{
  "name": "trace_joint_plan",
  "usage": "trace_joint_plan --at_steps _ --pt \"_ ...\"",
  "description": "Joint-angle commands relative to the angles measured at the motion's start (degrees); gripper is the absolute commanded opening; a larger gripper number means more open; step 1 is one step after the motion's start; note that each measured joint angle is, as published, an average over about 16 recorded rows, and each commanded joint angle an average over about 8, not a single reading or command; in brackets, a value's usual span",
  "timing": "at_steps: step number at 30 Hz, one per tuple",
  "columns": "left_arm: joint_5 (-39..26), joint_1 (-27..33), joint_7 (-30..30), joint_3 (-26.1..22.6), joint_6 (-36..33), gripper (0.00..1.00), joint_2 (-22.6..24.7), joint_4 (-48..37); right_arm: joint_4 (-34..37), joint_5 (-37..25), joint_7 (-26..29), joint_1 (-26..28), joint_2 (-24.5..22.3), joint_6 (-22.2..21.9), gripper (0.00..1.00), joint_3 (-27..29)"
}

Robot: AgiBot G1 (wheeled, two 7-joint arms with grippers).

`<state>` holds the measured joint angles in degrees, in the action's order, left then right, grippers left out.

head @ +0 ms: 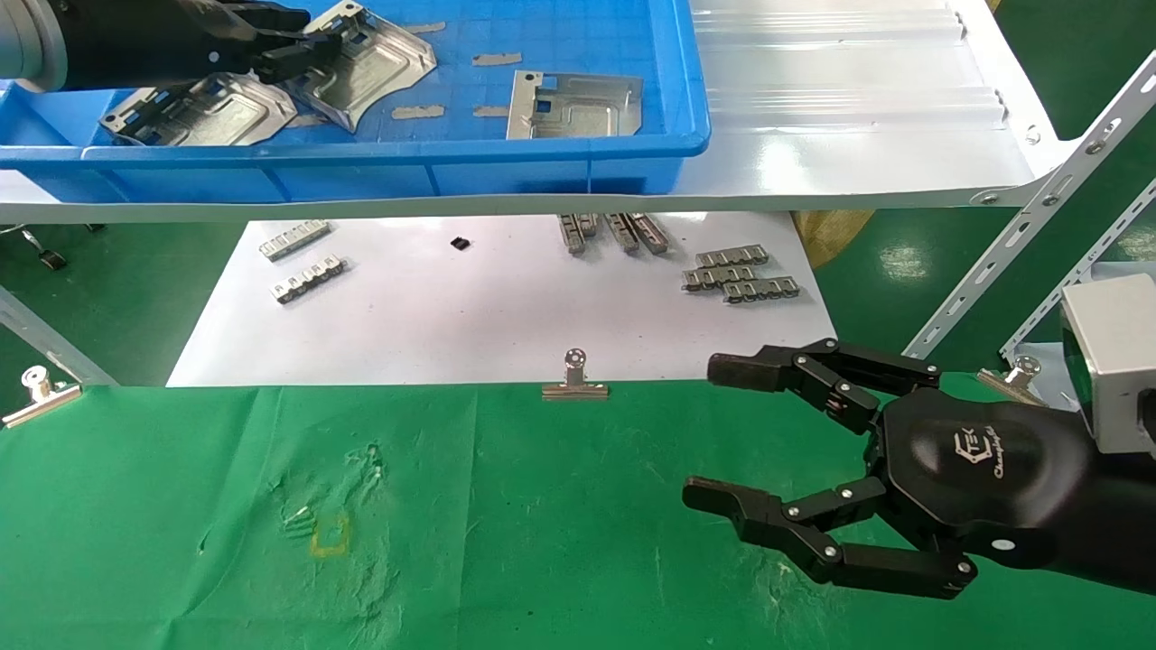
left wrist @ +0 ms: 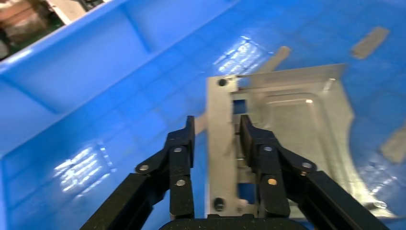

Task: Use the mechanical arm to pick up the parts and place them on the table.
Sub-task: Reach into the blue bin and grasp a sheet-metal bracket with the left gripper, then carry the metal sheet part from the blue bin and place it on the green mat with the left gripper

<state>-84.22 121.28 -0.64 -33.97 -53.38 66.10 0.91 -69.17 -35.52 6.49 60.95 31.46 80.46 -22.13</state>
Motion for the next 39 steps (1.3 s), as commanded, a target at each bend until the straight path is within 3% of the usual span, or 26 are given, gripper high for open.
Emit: trace_joint_plan --at_steps 1,9,15,20,29,39 --pt "-0.1 0.1 -0.2 0.0 0.9 0.00 0.0 -0.2 0.0 0.0 0.0 0.0 0.0 0.0 1.00 0.0" --pt "1.4 -0.2 -1.3 1.0 4.3 0.00 0.2 0.1 0.0 0.0 0.0 0.0 0.0 0.0 1.00 0.0" --pt "3.3 -0.6 -2.9 2.3 1.2 0.00 -0.6 1.1 0.0 0.0 0.0 0.0 0.0 0.0 1.00 0.0" --pt "4.9 -0.1 -4.1 3.3 -4.6 0.00 -1.9 2.0 0.0 0.0 0.0 0.0 0.0 0.0 1.00 0.0" --pt "7.2 1.7 -5.9 4.6 -21.6 0.00 -4.8 3.1 0.0 0.0 0.0 0.0 0.0 0.0 1.00 0.0" --pt "7.9 3.4 -7.2 4.8 -31.6 0.00 -6.0 3.3 0.0 0.0 0.0 0.0 0.0 0.0 1.00 0.0"
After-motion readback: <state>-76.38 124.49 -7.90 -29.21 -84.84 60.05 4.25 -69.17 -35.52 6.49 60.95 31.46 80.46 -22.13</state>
